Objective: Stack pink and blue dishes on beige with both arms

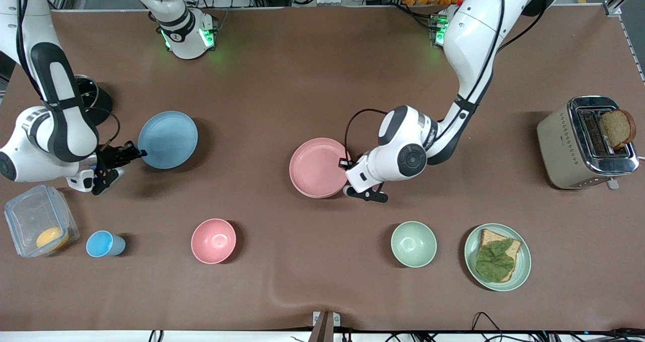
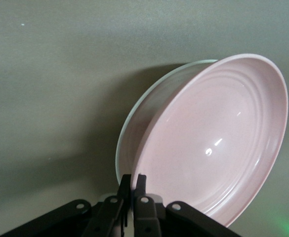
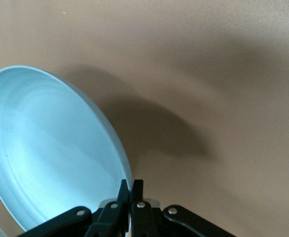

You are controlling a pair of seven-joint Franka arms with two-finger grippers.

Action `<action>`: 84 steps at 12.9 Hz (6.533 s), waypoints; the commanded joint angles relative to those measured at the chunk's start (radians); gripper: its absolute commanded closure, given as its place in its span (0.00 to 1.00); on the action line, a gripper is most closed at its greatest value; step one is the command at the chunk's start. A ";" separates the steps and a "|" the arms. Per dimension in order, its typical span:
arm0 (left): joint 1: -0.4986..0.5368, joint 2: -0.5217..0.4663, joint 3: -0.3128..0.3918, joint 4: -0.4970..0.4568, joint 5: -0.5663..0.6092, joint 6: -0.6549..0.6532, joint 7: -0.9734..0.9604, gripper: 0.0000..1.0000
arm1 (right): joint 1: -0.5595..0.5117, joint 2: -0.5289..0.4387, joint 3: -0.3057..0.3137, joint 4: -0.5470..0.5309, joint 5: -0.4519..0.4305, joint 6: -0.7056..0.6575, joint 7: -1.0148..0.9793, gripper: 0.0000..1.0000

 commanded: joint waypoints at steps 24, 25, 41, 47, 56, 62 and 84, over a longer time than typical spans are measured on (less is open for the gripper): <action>0.445 -0.619 0.056 0.029 0.378 -0.495 0.097 0.00 | 0.691 0.175 0.010 0.287 0.376 0.193 1.079 1.00; 0.440 -0.644 0.052 0.028 0.373 -0.572 0.095 0.00 | 0.701 0.184 0.010 0.287 0.381 0.216 1.079 1.00; 0.413 -0.725 0.145 -0.070 0.292 -0.553 0.126 0.00 | 0.443 0.101 0.004 0.374 0.221 -0.064 1.144 0.00; 0.342 -0.728 0.193 -0.095 0.295 -0.516 0.126 0.00 | 0.250 0.038 -0.023 0.370 -0.045 -0.136 0.919 0.00; 0.348 -0.725 0.185 -0.094 0.297 -0.525 0.109 0.00 | 0.173 -0.365 -0.022 0.209 -0.196 -0.289 0.842 0.00; 0.347 -0.727 0.185 -0.092 0.300 -0.528 0.108 0.00 | 0.167 -0.423 -0.004 0.359 -0.232 -0.468 0.851 0.00; 0.345 -0.727 0.185 -0.091 0.318 -0.530 0.109 0.00 | 0.179 -0.390 0.007 0.420 -0.234 -0.428 0.872 0.00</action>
